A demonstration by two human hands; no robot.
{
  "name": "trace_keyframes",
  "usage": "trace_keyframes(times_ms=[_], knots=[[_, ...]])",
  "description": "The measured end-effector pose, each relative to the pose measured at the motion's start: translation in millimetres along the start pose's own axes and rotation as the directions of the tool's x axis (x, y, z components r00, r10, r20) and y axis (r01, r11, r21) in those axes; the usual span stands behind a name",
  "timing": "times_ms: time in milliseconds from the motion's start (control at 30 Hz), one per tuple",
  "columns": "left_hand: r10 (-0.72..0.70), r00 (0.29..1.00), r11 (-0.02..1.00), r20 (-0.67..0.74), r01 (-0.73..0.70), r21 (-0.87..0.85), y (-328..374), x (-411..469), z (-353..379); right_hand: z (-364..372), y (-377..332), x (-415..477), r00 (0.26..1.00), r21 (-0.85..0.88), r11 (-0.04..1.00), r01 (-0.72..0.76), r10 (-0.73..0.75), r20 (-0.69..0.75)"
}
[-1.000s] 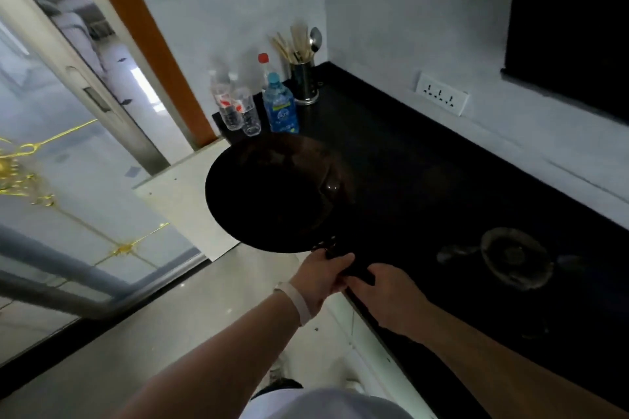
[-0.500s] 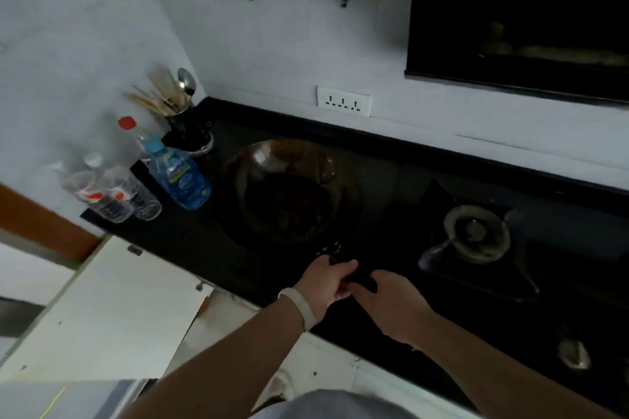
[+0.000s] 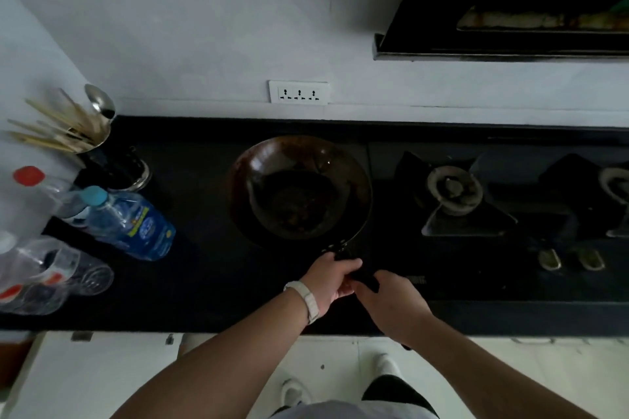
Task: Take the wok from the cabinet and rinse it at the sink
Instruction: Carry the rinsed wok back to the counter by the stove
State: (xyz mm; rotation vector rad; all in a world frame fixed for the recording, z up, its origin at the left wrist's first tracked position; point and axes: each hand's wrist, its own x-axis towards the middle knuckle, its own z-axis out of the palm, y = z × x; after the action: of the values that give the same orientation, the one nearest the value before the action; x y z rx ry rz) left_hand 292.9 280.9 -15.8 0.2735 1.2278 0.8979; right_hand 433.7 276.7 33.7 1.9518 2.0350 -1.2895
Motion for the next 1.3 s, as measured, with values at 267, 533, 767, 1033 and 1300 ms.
trace_keyframes(times_ms=[267,533,767,1033,1300], knots=[[-0.046,0.996,0.993,0.077,0.037,0.115,11,3,-11,21,-7,0,0.992,0.038,0.994,-0.103,0.106,-0.070],[-0.018,1.000,0.990,0.016,0.015,0.138,10,-12,-30,48,-21,0,0.997,0.159,0.985,-0.070,0.072,-0.008],[0.016,0.996,1.000,-0.093,-0.016,0.007,4,-37,-57,50,-34,-1,0.973,0.006,0.987,0.160,-0.159,0.169],[0.102,0.965,0.957,-0.241,-0.162,-0.242,-25,-86,-101,65,-57,11,0.822,-0.081,0.856,0.511,-0.459,0.338],[0.134,0.885,0.950,-0.447,-0.243,-0.196,-25,-143,-148,92,-109,29,0.733,-0.262,0.691,0.673,-0.581,0.353]])
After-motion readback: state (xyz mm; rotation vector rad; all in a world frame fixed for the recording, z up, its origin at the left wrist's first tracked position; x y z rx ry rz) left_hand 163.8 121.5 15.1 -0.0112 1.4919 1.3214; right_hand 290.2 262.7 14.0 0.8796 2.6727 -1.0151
